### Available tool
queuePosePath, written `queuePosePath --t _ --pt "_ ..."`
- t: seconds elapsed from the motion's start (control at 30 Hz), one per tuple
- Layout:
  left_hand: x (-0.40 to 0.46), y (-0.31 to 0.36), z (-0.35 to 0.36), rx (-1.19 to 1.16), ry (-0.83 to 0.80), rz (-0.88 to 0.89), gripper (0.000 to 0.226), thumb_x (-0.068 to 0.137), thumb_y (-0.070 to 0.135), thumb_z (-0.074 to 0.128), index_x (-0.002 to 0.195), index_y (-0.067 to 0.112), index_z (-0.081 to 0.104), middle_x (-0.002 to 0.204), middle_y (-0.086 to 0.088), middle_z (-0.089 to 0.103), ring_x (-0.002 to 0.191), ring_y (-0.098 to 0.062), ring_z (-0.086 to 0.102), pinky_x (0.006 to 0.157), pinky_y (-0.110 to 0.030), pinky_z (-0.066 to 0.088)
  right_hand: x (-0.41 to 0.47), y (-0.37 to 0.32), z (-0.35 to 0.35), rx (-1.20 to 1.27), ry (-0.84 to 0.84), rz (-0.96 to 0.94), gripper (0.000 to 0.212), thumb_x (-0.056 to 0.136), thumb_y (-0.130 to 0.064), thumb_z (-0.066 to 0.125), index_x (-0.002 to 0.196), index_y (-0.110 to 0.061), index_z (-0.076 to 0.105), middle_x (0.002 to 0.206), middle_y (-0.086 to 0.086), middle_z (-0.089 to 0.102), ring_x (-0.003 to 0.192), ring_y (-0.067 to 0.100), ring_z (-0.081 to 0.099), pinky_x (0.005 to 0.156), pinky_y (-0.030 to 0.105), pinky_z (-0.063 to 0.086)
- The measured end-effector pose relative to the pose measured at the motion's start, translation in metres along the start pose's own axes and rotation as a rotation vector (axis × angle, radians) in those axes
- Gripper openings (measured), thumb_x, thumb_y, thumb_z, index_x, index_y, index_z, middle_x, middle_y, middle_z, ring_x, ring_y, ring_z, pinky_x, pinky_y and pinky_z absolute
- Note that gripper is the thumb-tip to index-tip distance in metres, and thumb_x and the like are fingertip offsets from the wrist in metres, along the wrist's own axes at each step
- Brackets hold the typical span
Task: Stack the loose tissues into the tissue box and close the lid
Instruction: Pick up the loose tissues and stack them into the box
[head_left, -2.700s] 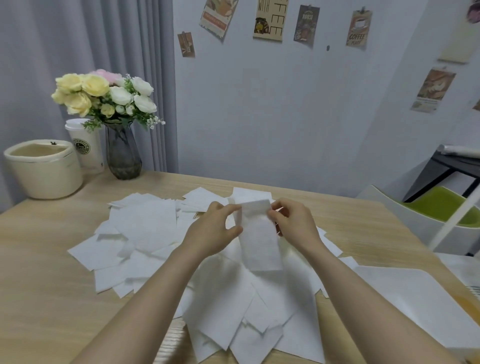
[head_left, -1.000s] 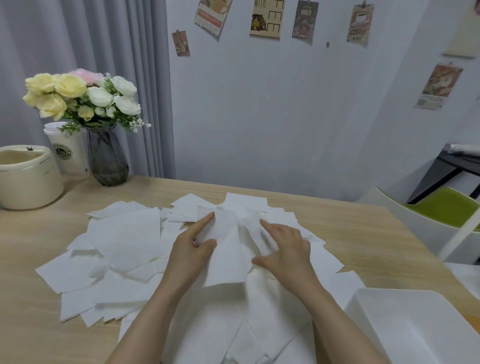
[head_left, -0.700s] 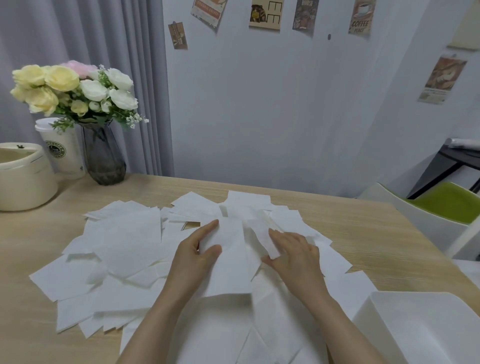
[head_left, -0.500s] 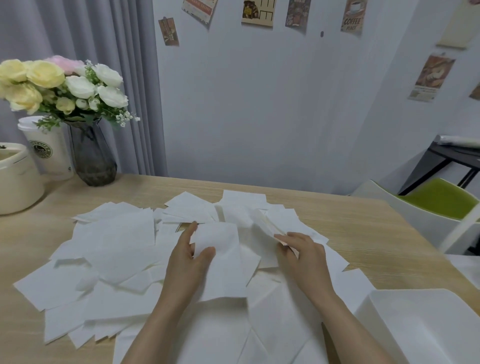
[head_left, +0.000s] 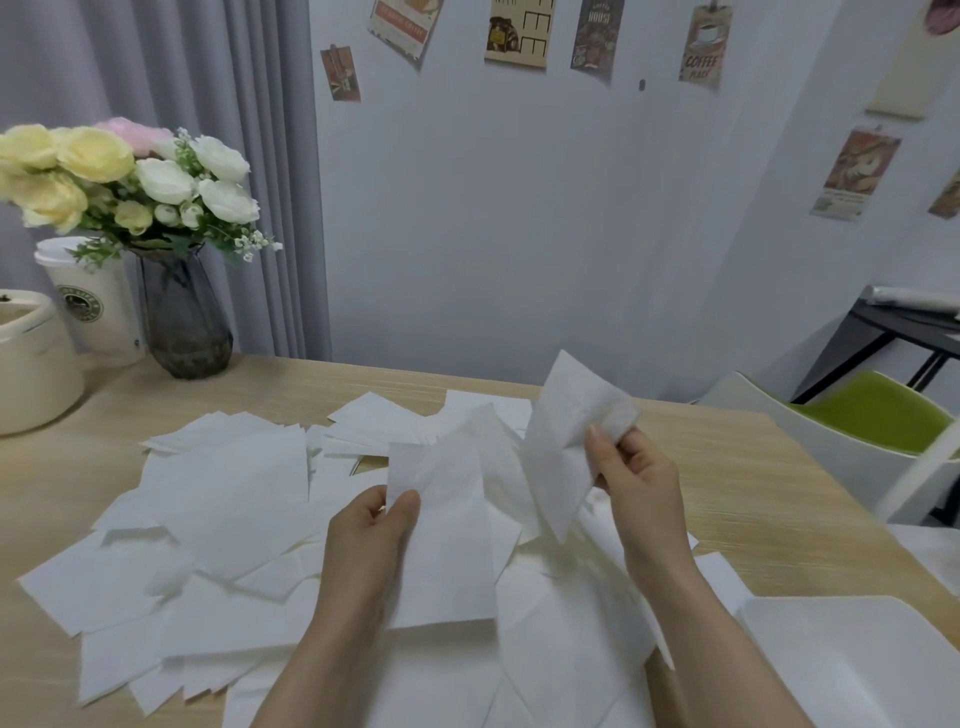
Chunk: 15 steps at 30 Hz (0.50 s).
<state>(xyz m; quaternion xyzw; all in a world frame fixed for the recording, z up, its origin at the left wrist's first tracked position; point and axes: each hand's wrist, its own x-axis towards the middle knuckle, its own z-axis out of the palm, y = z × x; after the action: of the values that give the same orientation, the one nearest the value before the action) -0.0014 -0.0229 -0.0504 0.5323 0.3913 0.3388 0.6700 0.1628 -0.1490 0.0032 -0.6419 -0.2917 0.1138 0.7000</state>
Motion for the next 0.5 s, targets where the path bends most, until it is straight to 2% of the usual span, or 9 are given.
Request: queuePosePath --t 0.1,0.13,0.2,0.27,0.33,0.43,0.5 --pt "-0.005 0.000 0.005 -0.051 -0.014 -0.042 0.015 0.095 0.015 0.060 0.088 0.013 0.074 0.087 -0.012 0.076 0.085 -0.034 0.071 0.087 -0.051 0.053 -0.001 -0.013 0.000 0.210 -0.025 0.075 0.016 0.097 -0.018 0.052 0.099 -0.018 0.068 0.088 -0.004 0.074 0.079 0.011 0.066 0.068 0.025 0.054" --pt "-0.008 0.001 0.006 -0.059 -0.020 -0.047 0.018 0.095 0.015 0.059 0.085 0.014 0.074 0.086 -0.012 0.076 0.082 -0.032 0.070 0.085 -0.048 0.054 -0.001 -0.014 0.000 0.273 -0.058 0.133 0.018 0.097 -0.018 0.051 0.105 -0.017 0.067 0.094 -0.003 0.074 0.082 0.012 0.069 0.070 0.025 0.056" --pt "-0.011 0.001 0.009 -0.069 -0.027 -0.049 0.024 0.097 0.016 0.057 0.080 0.016 0.074 0.086 -0.014 0.075 0.076 -0.029 0.068 0.079 -0.043 0.052 -0.005 -0.012 0.004 0.310 -0.131 0.263 0.023 0.097 -0.018 0.051 0.115 -0.014 0.064 0.105 0.003 0.074 0.093 0.018 0.070 0.082 0.035 0.056" --pt "-0.014 0.000 0.012 -0.067 -0.014 -0.045 0.026 0.098 0.018 0.055 0.082 0.017 0.074 0.087 -0.014 0.075 0.075 -0.027 0.067 0.077 -0.041 0.052 -0.011 0.000 0.007 0.219 -0.159 0.354 0.022 0.097 -0.018 0.052 0.115 -0.012 0.064 0.104 0.007 0.074 0.094 0.025 0.071 0.087 0.044 0.055" --pt "-0.019 -0.003 0.015 -0.058 -0.002 -0.034 0.025 0.100 0.020 0.053 0.086 0.017 0.073 0.087 -0.009 0.076 0.075 -0.025 0.068 0.077 -0.039 0.053 -0.019 0.013 0.012 0.045 -0.138 0.376 0.016 0.097 -0.018 0.055 0.108 -0.013 0.066 0.098 0.008 0.075 0.089 0.027 0.072 0.086 0.047 0.056" --pt "-0.025 -0.008 0.021 -0.027 -0.019 -0.014 0.026 0.101 0.022 0.050 0.090 0.015 0.072 0.086 -0.005 0.076 0.080 -0.023 0.071 0.076 -0.038 0.054 -0.033 0.027 0.018 -0.132 -0.131 0.327 0.010 0.094 -0.019 0.059 0.096 -0.014 0.068 0.089 0.006 0.075 0.084 0.025 0.072 0.084 0.046 0.056" --pt "-0.026 -0.014 0.023 -0.017 -0.031 0.004 0.029 0.102 0.022 0.047 0.090 0.008 0.069 0.088 -0.013 0.073 0.080 -0.026 0.068 0.076 -0.039 0.052 -0.041 0.033 0.022 -0.157 -0.124 0.300 0.009 0.093 -0.018 0.061 0.091 -0.012 0.069 0.084 0.006 0.075 0.082 0.025 0.071 0.078 0.041 0.056"
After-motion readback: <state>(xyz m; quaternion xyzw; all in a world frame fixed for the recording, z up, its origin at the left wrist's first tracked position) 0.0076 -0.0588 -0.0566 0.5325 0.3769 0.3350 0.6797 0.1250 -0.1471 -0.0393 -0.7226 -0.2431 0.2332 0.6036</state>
